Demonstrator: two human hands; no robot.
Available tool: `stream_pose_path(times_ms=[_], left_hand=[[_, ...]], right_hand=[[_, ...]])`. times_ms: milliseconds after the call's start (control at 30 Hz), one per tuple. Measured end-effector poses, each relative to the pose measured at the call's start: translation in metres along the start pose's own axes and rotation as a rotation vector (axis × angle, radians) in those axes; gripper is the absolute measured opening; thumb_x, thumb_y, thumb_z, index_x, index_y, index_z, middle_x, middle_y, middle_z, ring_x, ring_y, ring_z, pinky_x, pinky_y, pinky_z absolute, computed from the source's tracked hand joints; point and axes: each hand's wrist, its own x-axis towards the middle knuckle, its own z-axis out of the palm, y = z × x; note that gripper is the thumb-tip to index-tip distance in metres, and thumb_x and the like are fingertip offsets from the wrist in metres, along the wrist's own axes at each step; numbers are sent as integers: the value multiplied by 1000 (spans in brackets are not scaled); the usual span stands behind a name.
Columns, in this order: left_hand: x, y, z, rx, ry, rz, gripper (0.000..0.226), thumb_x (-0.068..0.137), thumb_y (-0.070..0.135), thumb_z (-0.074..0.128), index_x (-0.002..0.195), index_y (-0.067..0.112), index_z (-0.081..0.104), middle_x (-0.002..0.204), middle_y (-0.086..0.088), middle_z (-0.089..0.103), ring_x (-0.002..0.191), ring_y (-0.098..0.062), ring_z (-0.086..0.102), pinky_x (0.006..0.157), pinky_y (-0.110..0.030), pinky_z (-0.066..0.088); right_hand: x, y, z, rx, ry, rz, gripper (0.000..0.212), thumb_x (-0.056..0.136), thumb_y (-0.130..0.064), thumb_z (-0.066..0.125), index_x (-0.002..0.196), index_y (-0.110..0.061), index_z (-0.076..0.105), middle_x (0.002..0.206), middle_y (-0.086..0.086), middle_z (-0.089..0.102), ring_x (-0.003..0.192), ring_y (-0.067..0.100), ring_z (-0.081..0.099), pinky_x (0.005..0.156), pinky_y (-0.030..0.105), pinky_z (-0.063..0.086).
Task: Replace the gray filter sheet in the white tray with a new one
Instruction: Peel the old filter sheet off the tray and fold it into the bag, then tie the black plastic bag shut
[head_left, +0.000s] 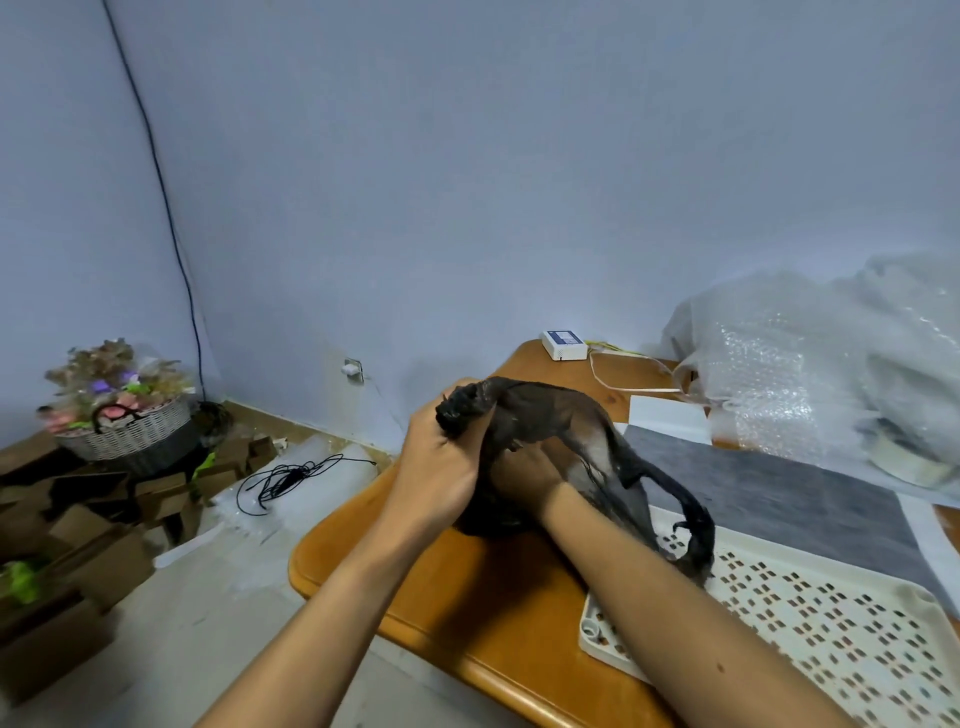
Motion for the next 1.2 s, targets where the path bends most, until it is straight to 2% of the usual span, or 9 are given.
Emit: stream_pose_path(times_ms=[200,433,667,767,833,933,1067,1133,1200], left_hand=[[7,-13,-8,102,69,16,33,103,6,51,80,23,67,75,11,72,78,-7,69,70,-18,52],[10,-39,-13,174,58,86,24,98,-3,54,86,15,66,76,11,67,74,-5,61,69,-19,49],[-9,-85,-14,367,160,-107,21,100,20,57,87,37,57,92,9,62,87,-13,58,70,-23,43],[-20,-103,-11,477,114,-229,15,101,28,55,91,39,52,110,6,58,103,-17,55,86,-34,44],[-26,-116,-11,550,51,-266,5,102,31,53,99,33,56,118,5,56,112,-17,54,95,-36,43],[-25,-143,-17,699,-103,-302,28,103,33,50,122,19,65,135,-2,55,125,-23,53,103,-35,41],[-12,-167,-16,849,-306,-317,40,102,32,52,138,16,59,152,-7,44,135,-30,47,112,-39,38],[-3,-175,-13,907,-367,-292,40,102,33,52,138,17,58,154,-8,39,137,-31,45,114,-41,36],[6,-181,-7,950,-416,-272,39,101,30,54,137,19,59,157,-9,34,140,-33,42,117,-44,33]], right_hand=[[-22,1,-20,-89,-157,-60,44,108,-21,39,152,-23,37,151,17,46,134,37,48,107,40,40],[-59,0,-69,127,-178,70,34,98,-21,47,130,-17,57,123,12,62,104,37,62,77,40,49],[-140,28,-80,119,610,166,29,91,-32,68,112,-13,67,97,2,65,87,20,60,74,33,48],[-159,50,-68,99,336,328,62,85,-48,70,133,-12,54,116,7,58,106,24,56,90,39,48],[-168,60,-61,155,143,445,63,86,-52,68,135,-17,53,119,4,59,111,23,56,93,38,47],[-177,67,-59,347,116,571,44,91,-47,66,125,-20,64,102,-7,65,95,14,60,76,32,48],[-181,77,-54,359,-27,722,73,88,-57,65,146,-19,44,138,4,51,124,27,55,97,44,50],[-182,83,-50,409,-65,732,44,91,-51,65,124,-22,62,124,1,60,116,27,60,92,43,52],[-184,91,-49,585,-11,708,21,96,-36,64,81,-24,71,85,-5,69,86,21,66,73,36,52]])
